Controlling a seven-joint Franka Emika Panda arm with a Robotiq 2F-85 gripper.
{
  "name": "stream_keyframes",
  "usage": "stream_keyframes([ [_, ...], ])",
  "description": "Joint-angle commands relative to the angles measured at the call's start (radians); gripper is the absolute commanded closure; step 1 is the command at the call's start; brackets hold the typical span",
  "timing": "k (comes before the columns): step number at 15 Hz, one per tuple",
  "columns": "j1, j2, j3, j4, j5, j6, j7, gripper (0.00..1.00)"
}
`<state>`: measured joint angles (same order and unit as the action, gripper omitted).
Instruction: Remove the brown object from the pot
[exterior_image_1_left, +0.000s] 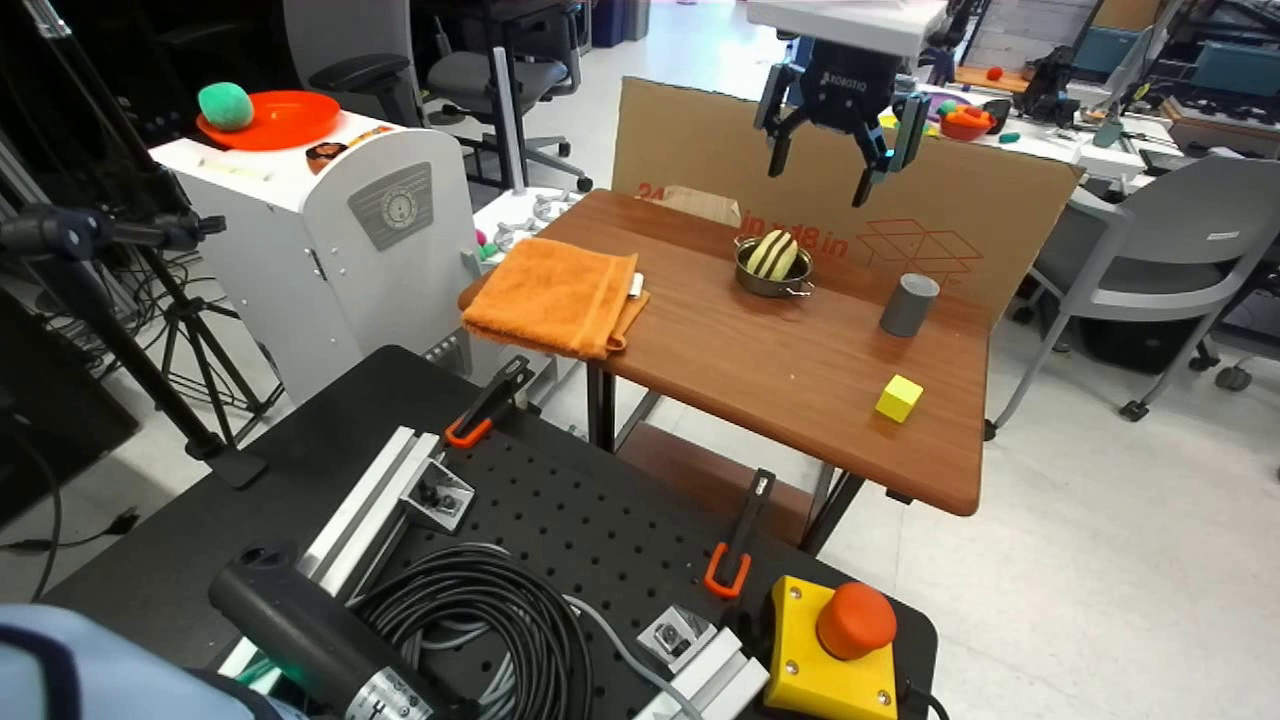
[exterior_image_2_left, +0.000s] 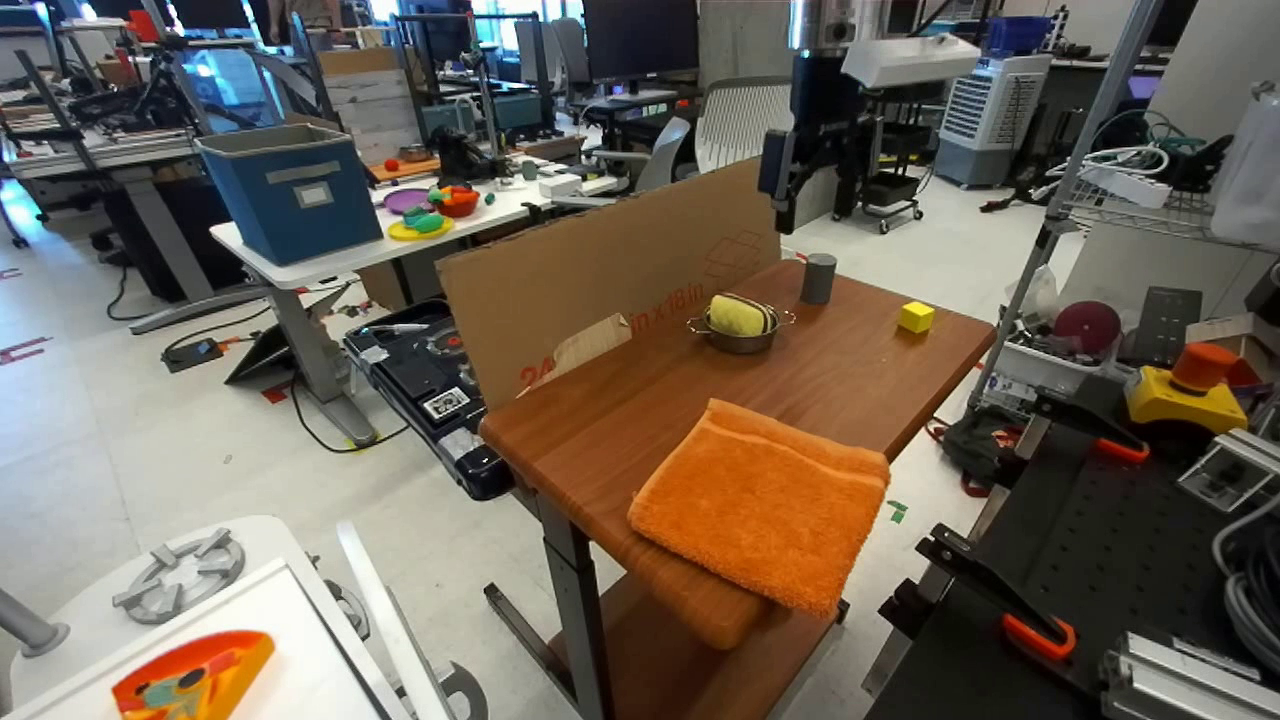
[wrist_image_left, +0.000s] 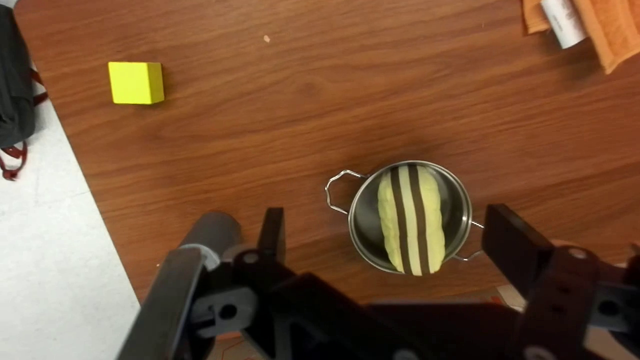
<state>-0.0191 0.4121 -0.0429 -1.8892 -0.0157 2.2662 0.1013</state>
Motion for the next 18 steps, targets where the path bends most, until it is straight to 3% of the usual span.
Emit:
stream_keyframes([
  [1,0.014,0.086,-0.002,0.049,0.005,0.042,0.048,0.0],
  [18,0.078,0.355,-0.013,0.308,0.005,0.011,0.183,0.0],
])
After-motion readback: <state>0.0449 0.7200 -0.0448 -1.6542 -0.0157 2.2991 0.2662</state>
